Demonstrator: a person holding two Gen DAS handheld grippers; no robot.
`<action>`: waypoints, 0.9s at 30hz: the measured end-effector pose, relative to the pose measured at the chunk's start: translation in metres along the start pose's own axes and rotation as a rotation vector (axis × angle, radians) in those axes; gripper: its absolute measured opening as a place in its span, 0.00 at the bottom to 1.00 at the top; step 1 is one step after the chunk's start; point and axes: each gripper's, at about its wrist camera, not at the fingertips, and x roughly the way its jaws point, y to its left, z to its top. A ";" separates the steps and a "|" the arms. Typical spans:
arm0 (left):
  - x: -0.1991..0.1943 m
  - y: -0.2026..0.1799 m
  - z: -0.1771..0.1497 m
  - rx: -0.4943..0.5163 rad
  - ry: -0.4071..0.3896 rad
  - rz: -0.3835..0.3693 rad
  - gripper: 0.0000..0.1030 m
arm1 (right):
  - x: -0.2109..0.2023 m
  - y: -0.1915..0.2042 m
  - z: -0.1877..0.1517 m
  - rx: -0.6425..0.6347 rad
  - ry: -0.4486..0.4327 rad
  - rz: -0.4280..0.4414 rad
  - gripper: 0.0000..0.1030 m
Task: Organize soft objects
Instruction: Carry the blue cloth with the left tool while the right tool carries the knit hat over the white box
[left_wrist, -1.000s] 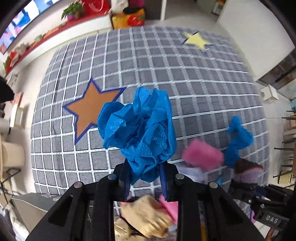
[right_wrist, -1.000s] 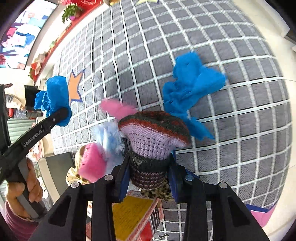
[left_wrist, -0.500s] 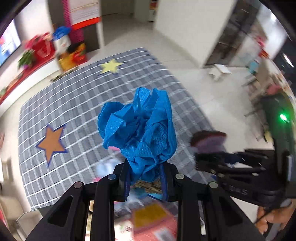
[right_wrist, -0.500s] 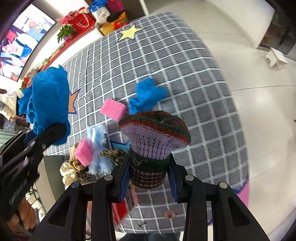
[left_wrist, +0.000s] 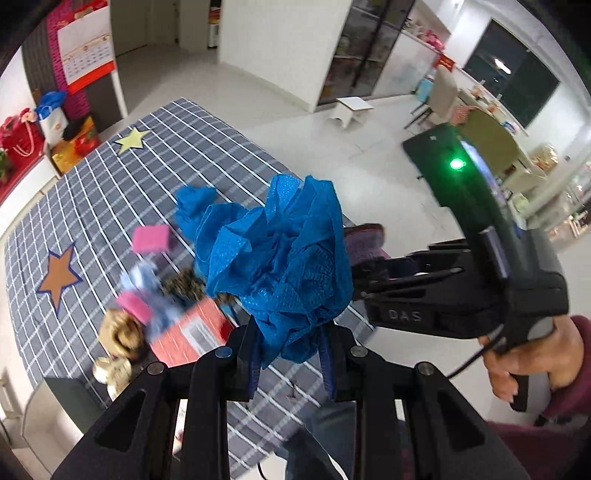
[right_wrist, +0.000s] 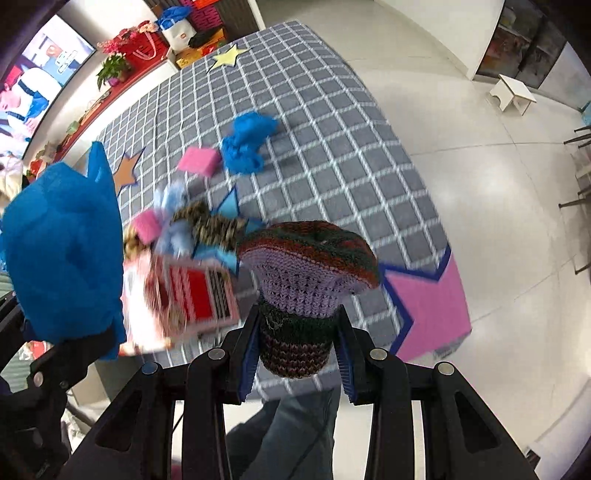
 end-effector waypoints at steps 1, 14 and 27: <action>-0.003 -0.002 -0.007 0.005 0.002 -0.003 0.28 | 0.000 0.003 -0.011 -0.010 0.009 0.003 0.37; -0.060 0.035 -0.112 -0.149 -0.020 0.128 0.28 | 0.006 0.078 -0.093 -0.219 0.109 0.078 0.37; -0.112 0.117 -0.193 -0.561 -0.123 0.310 0.28 | -0.015 0.184 -0.089 -0.474 0.053 0.148 0.37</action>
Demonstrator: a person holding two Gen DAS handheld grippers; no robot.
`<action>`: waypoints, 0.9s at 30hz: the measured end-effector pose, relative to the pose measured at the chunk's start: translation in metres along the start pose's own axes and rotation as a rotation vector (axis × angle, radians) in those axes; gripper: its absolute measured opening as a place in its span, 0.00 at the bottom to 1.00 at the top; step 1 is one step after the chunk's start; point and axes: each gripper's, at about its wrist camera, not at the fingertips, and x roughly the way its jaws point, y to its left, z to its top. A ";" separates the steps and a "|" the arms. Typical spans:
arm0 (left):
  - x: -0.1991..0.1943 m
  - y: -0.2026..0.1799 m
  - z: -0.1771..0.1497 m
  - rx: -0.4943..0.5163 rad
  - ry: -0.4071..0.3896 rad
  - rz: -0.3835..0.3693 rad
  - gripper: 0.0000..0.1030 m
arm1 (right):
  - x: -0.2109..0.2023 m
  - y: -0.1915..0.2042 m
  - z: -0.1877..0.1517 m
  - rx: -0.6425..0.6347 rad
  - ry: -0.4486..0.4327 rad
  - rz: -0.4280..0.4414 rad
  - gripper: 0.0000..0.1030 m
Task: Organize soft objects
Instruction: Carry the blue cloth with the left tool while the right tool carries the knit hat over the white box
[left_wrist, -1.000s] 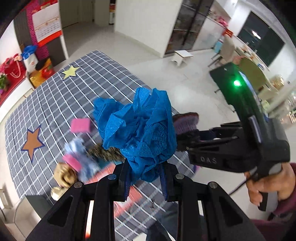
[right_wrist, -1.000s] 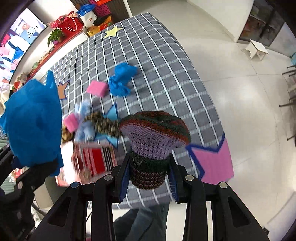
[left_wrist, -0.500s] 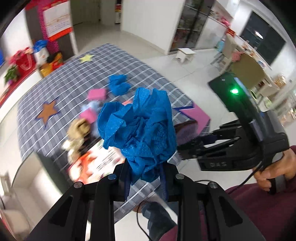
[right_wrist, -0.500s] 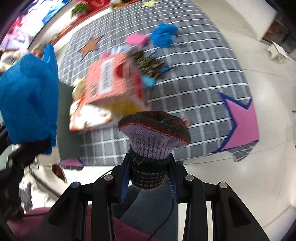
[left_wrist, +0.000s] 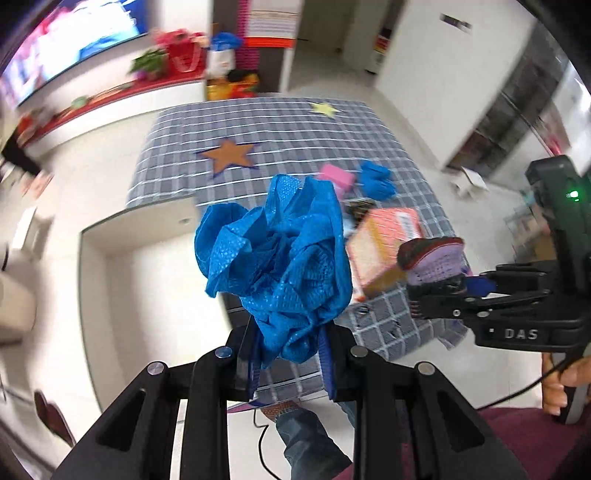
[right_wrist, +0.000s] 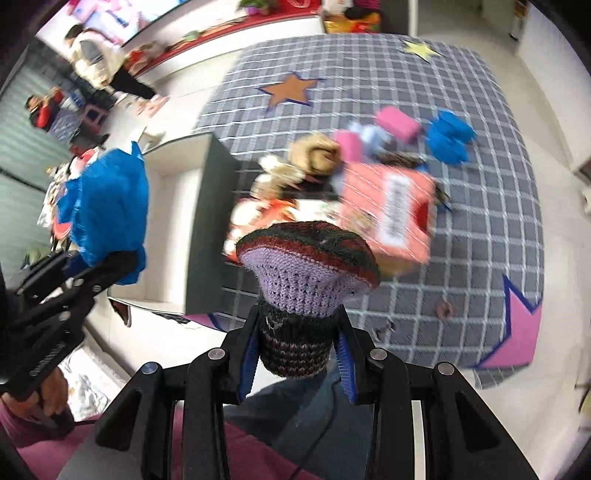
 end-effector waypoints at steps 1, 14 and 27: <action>-0.001 0.005 -0.002 -0.017 -0.002 0.008 0.28 | 0.001 0.004 0.003 -0.013 0.001 0.003 0.37; -0.004 0.078 -0.049 -0.264 0.019 0.142 0.28 | 0.036 0.095 0.035 -0.229 0.073 0.060 0.37; 0.004 0.122 -0.064 -0.381 0.036 0.204 0.28 | 0.062 0.149 0.051 -0.335 0.114 0.079 0.37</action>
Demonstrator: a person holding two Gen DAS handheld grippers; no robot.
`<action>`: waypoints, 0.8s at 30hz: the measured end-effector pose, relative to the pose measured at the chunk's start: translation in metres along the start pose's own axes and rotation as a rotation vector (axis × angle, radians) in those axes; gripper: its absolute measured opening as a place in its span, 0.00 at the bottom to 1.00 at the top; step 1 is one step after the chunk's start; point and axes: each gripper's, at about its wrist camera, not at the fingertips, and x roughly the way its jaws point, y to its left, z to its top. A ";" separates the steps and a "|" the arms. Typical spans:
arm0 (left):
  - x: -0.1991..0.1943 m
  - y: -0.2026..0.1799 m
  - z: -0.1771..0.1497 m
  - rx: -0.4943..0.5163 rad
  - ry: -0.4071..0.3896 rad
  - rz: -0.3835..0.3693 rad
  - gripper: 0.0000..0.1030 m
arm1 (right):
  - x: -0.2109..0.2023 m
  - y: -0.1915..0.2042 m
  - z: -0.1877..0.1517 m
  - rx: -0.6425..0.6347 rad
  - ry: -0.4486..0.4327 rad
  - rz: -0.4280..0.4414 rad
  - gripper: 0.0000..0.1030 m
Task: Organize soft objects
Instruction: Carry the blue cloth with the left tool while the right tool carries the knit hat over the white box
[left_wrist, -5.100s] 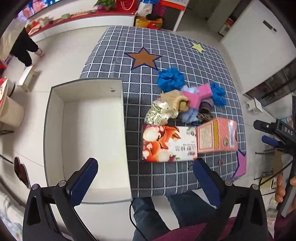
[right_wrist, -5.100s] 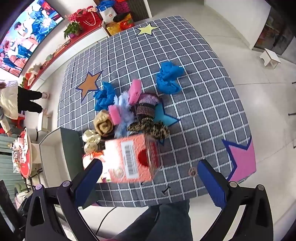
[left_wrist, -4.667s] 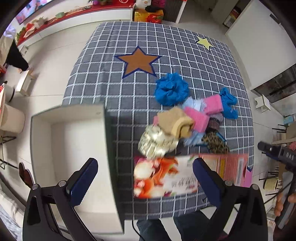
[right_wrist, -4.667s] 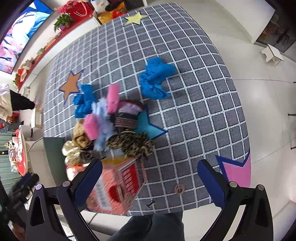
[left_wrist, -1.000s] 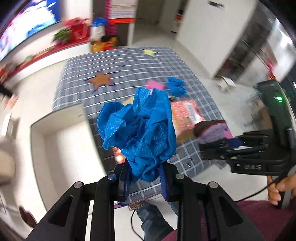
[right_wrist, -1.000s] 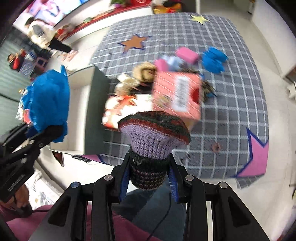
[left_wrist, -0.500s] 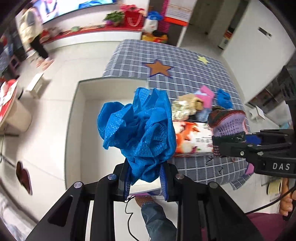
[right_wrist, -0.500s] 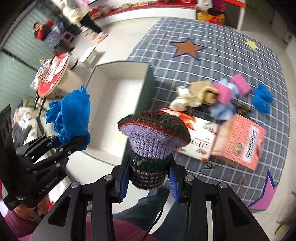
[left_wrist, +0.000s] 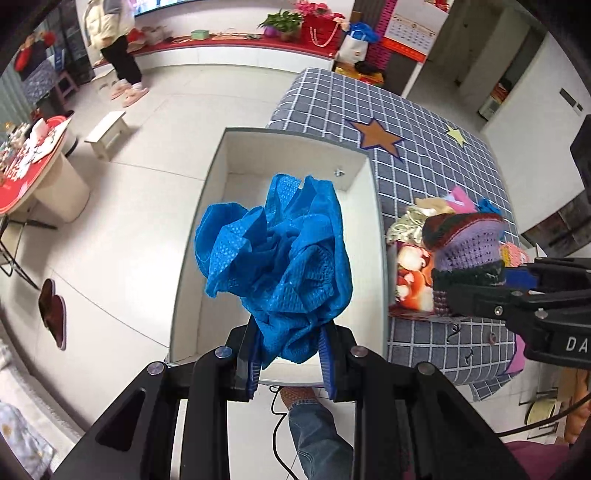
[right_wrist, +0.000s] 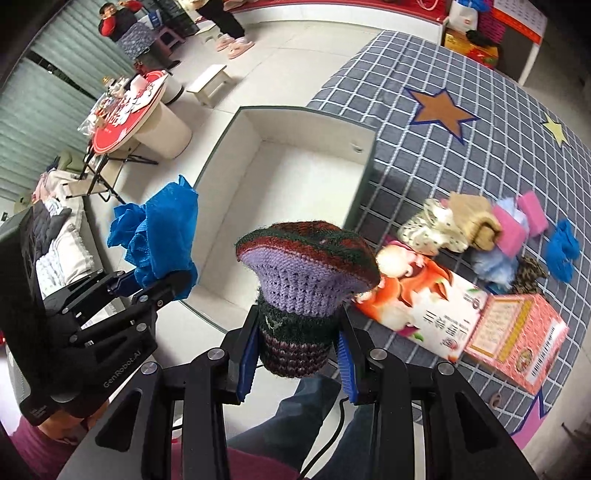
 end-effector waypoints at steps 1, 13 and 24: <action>0.002 0.001 0.001 -0.007 0.003 0.002 0.28 | 0.002 0.002 0.002 -0.004 0.003 0.002 0.37; 0.019 0.016 0.000 -0.053 0.040 0.008 0.28 | 0.024 0.024 0.025 -0.058 0.035 0.008 0.37; 0.036 0.020 0.000 -0.078 0.076 0.028 0.28 | 0.036 0.033 0.035 -0.082 0.053 0.016 0.37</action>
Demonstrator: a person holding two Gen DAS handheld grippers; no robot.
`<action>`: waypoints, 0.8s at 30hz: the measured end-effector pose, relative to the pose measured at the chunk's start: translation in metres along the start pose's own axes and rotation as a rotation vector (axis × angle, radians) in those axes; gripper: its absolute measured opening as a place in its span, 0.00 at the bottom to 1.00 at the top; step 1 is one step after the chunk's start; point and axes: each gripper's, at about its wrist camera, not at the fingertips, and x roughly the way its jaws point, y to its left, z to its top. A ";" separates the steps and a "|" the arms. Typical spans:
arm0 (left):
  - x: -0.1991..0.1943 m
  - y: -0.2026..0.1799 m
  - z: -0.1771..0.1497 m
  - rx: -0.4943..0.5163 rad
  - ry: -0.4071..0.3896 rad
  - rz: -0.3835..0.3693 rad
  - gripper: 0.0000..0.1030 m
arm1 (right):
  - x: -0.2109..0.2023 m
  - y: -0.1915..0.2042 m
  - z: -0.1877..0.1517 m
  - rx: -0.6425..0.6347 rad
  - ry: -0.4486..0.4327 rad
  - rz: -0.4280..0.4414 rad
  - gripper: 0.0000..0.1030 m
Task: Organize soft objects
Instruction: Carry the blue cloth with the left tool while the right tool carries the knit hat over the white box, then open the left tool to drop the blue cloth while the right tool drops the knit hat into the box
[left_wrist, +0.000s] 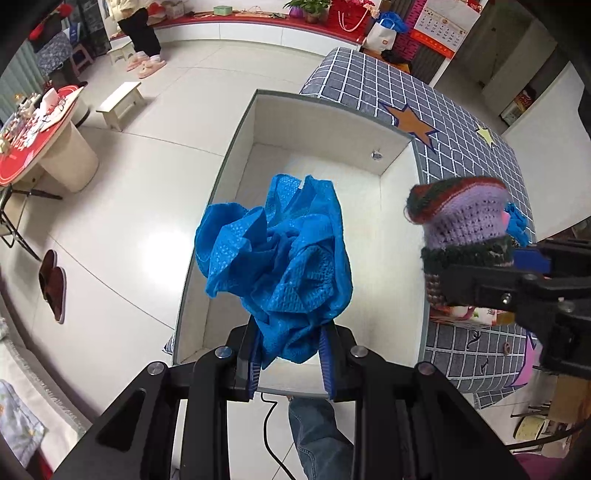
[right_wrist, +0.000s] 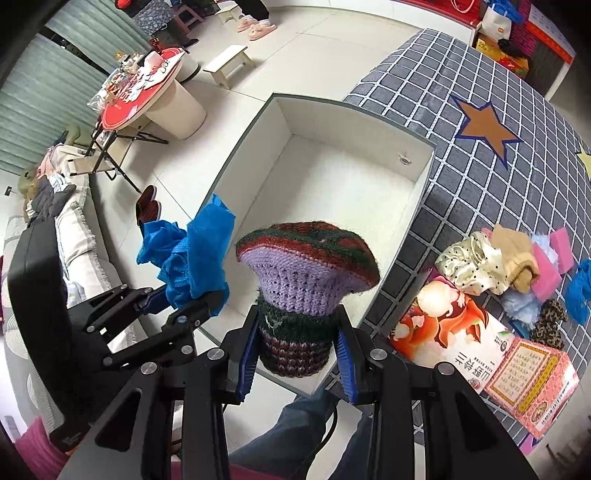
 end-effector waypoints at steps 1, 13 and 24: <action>0.001 0.000 0.000 -0.001 0.002 0.001 0.28 | 0.000 0.000 0.001 0.000 0.000 0.000 0.37; 0.012 -0.001 0.002 -0.006 0.021 0.012 0.28 | 0.006 0.000 0.009 0.001 0.009 0.002 0.37; 0.026 0.004 0.003 -0.041 0.041 0.022 0.28 | 0.015 0.010 0.027 -0.040 0.002 0.007 0.37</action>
